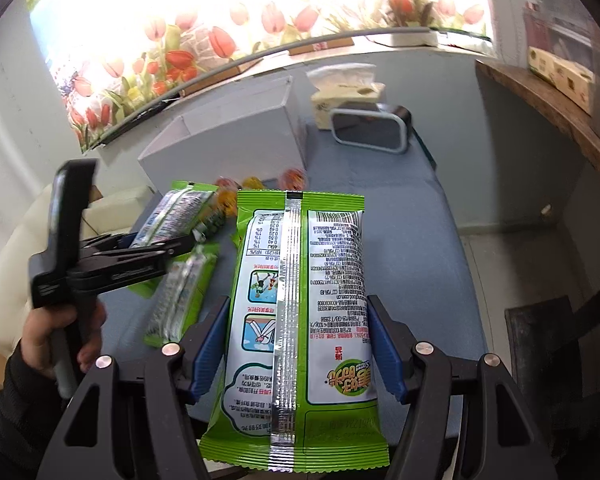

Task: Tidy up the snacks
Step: 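Carry both green packets into the white box and open both grippers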

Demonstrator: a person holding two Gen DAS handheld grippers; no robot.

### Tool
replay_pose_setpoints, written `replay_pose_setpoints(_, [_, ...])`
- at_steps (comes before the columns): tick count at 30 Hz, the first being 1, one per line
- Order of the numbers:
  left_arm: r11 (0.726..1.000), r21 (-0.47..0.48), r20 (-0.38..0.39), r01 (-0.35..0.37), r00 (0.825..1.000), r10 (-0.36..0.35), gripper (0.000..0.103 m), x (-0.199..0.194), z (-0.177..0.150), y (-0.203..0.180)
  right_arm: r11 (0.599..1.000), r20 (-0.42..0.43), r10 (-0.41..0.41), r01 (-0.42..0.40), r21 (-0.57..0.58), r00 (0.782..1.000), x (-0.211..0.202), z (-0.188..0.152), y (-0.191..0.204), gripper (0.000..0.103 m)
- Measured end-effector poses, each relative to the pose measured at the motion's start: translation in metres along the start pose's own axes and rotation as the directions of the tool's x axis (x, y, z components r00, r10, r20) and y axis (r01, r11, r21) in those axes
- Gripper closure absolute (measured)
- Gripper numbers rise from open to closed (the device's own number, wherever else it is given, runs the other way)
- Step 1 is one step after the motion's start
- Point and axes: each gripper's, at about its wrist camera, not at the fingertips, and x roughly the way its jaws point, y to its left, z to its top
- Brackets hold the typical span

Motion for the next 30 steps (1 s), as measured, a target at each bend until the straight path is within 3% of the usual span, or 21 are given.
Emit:
replay_pose_setpoints(8, [0.995,-0.098,0.121,0.000,0.993,0.012,0.035,-0.042,0.063,0.052,0.996,0.047,0.087,-0.085,-0.041,0.995,0.044,0.079,0.030,0.033])
replay_pose_setpoints(16, [0.982,-0.187,0.149,0.012,0.989,0.016,0.035,-0.016,0.147,0.112,0.990,0.068,0.123,-0.118,-0.072,0.990,0.122,0.188,0.062,0.033])
replay_pose_setpoints(21, [0.983,-0.184,0.124,0.016,0.992,0.007,0.034,0.021,0.189,0.137,0.992,0.031,0.041,-0.037,-0.119,0.999,0.181,0.240,0.076,0.033])
replay_pose_setpoints(28, [0.984,-0.179,0.095,0.012,0.995,0.006,0.030,0.054,0.218,0.157,0.994,-0.012,0.002,-0.003,-0.110,1.000,0.227,0.267,0.075,0.029])
replay_pose_setpoints(30, [0.985,-0.171,0.096,-0.009,0.995,0.025,0.016,0.060,0.219,0.159,0.993,-0.008,-0.021,0.020,-0.116,1.000,0.233,0.270,0.076,0.021])
